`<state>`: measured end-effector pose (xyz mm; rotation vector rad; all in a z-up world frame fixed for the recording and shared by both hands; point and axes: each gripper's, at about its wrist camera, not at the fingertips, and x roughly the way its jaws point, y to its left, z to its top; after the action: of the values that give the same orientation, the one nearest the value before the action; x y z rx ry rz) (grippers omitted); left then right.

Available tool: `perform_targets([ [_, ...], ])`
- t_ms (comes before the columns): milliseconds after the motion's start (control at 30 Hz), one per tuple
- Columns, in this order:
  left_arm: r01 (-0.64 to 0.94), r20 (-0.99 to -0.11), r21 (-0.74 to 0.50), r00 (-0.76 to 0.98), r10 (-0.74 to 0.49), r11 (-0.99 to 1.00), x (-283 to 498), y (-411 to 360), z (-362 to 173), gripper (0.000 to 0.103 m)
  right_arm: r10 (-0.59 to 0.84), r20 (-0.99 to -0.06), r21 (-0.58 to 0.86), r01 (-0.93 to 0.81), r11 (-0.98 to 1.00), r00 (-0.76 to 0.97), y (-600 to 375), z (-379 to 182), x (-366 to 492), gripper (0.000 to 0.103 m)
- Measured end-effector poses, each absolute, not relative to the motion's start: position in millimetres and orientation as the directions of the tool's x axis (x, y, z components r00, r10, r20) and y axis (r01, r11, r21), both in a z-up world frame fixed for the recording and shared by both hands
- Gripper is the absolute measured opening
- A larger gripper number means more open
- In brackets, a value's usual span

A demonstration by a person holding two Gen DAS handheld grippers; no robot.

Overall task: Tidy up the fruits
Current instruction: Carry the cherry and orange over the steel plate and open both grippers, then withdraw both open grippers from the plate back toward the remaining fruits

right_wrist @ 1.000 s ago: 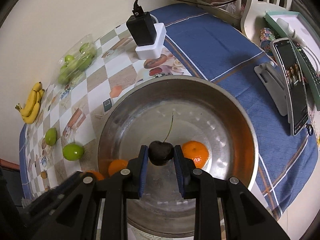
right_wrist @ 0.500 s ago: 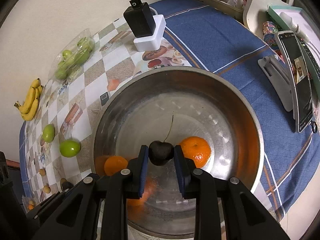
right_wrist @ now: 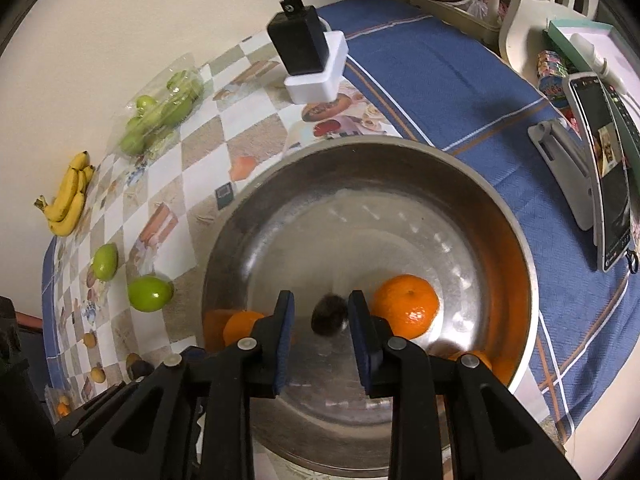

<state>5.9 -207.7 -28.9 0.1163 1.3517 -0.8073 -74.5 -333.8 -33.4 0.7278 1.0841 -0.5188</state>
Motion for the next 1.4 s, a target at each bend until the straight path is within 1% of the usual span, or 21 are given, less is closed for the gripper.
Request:
perform_targets([
  [200,0.572,-0.895,-0.353,0.025,-0.446,0.741,10,-202,-23,0.032,-0.048,-0.91,0.279,0.694,0.664,0.412,-333,-26,-75,0.029],
  [367,0.536,-0.899,-0.345,0.047,-0.435,0.77,20,-189,-23,0.032,-0.045,-0.911,0.279,0.696,0.662,0.409,-333,-27,-75,0.029],
  [467,0.492,-0.904,-0.328,0.083,-0.418,0.807,30,-177,-23,0.032,-0.043,-0.912,0.279,0.694,0.663,0.408,-332,-27,-74,0.029],
  [600,0.414,-0.918,-0.248,0.188,-0.349,0.876,44,-156,-21,0.032,-0.034,-0.916,0.272,0.68,0.681,0.4,-327,-29,-70,0.029],
  [833,0.333,-0.913,-0.242,0.24,-0.33,0.912,56,-133,-18,0.033,-0.039,-0.918,0.252,0.659,0.709,0.394,-319,-28,-65,0.029],
  [867,0.326,-0.916,-0.236,0.241,-0.322,0.915,58,-132,-19,0.042,-0.042,-0.919,0.246,0.656,0.713,0.391,-319,-28,-65,0.029],
  [900,0.32,-0.917,-0.233,0.241,-0.317,0.918,59,-130,-20,0.062,-0.048,-0.923,0.233,0.652,0.722,0.383,-317,-29,-63,0.032],
  [933,0.313,-0.92,-0.226,0.243,-0.308,0.923,60,-129,-21,0.07,-0.054,-0.926,0.219,0.65,0.727,0.373,-316,-29,-61,0.047],
  [967,0.304,-0.924,-0.209,0.25,-0.289,0.929,61,-128,-22,0.074,-0.063,-0.93,0.203,0.65,0.732,0.362,-315,-30,-59,0.064],
  [1000,0.302,-0.926,-0.197,0.254,-0.278,0.933,62,-128,-23,0.074,-0.073,-0.933,0.187,0.646,0.74,0.353,-313,-31,-58,0.068],
  [1033,0.3,-0.928,-0.188,0.259,-0.269,0.935,62,-127,-23,0.074,-0.08,-0.934,0.176,0.642,0.746,0.348,-312,-31,-57,0.069],
  [1067,0.296,-0.929,-0.178,0.263,-0.259,0.938,63,-126,-24,0.078,-0.088,-0.936,0.159,0.635,0.756,0.339,-310,-31,-55,0.069],
  [1100,0.291,-0.931,-0.167,0.268,-0.248,0.942,64,-125,-25,0.085,-0.093,-0.938,0.151,0.632,0.76,0.335,-309,-32,-54,0.07],
  [1133,0.286,-0.932,-0.159,0.273,-0.24,0.945,64,-123,-25,0.088,-0.102,-0.94,0.135,0.626,0.768,0.327,-307,-32,-53,0.072],
  [1167,0.278,-0.933,-0.146,0.281,-0.226,0.949,65,-122,-26,0.094,-0.105,-0.941,0.126,0.621,0.773,0.322,-306,-33,-52,0.073],
  [1267,0.27,-0.934,-0.123,0.294,-0.203,0.955,67,-119,-27,0.097,-0.104,-0.943,0.12,0.613,0.781,0.316,-303,-35,-50,0.075],
  [1300,0.267,-0.934,-0.114,0.3,-0.195,0.957,67,-118,-27,0.101,-0.101,-0.943,0.121,0.61,0.783,0.317,-302,-36,-49,0.077],
  [1333,0.264,-0.933,-0.103,0.308,-0.185,0.959,68,-116,-27,0.103,-0.098,-0.944,0.122,0.608,0.784,0.316,-302,-36,-49,0.085],
  [1367,0.265,-0.931,-0.097,0.317,-0.181,0.959,68,-116,-27,0.103,-0.099,-0.943,0.122,0.607,0.786,0.317,-301,-36,-49,0.09],
  [1400,0.266,-0.929,-0.09,0.324,-0.177,0.96,68,-115,-26,0.103,-0.101,-0.942,0.12,0.604,0.788,0.319,-300,-36,-48,0.09],
])
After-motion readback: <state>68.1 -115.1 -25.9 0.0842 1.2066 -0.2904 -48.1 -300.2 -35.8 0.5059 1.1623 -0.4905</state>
